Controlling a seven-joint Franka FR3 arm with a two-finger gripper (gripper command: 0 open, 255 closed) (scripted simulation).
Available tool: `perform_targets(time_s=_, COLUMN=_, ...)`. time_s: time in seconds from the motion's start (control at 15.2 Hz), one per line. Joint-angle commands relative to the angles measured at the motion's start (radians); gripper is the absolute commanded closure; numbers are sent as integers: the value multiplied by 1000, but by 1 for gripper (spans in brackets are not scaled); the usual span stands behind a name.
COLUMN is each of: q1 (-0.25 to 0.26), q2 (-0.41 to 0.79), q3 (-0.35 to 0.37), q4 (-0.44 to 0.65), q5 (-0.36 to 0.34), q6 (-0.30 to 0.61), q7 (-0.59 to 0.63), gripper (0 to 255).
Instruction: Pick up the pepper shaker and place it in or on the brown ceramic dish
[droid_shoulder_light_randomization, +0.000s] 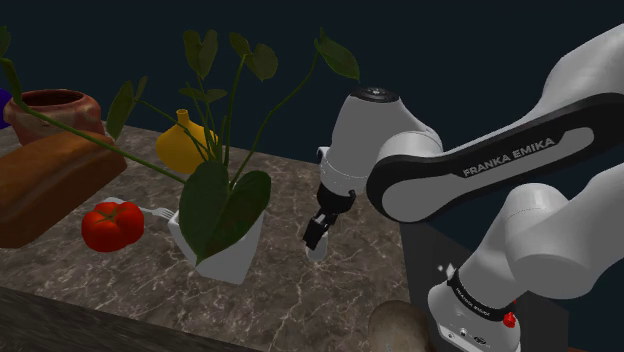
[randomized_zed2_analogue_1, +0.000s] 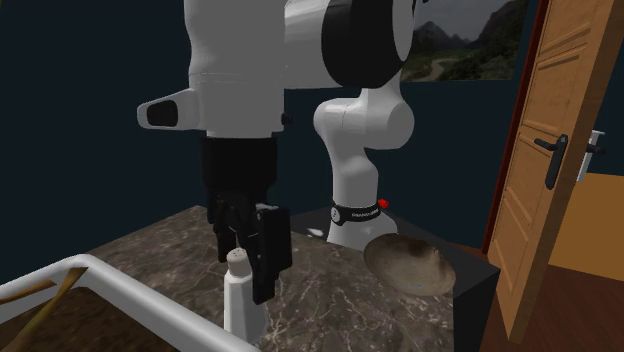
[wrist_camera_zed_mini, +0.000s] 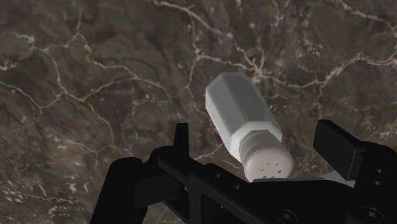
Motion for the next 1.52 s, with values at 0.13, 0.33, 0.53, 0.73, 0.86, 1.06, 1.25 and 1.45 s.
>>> perform_targets(time_s=0.13, q1=0, q2=2, q3=0, q4=0, q5=0, q6=3, q7=0, gripper=0)
perform_targets(time_s=0.33, q1=0, q2=2, q3=0, q4=0, q5=0, q6=3, q7=0, gripper=255)
perform_targets(time_s=0.53, q1=0, q2=2, q3=0, q4=0, q5=0, q6=3, q7=0, gripper=255)
perform_targets(time_s=0.73, q1=0, q2=2, q3=1, q4=0, q5=0, q6=3, q7=0, gripper=255)
perform_targets(time_s=0.86, q1=-1, q2=3, q3=1, q4=0, q5=0, q6=3, q7=0, gripper=255)
perform_targets(time_s=1.06, q1=1, q2=-21, q3=-6, q4=13, q5=-1, q6=-33, q7=-1, gripper=255)
perform_targets(time_s=1.25, q1=3, q2=-52, q3=-15, q4=33, q5=-3, q6=-85, q7=-2, gripper=255)
perform_targets(time_s=1.45, q1=3, q2=-80, q3=-24, q4=56, q5=-6, q6=-135, q7=-2, gripper=255)
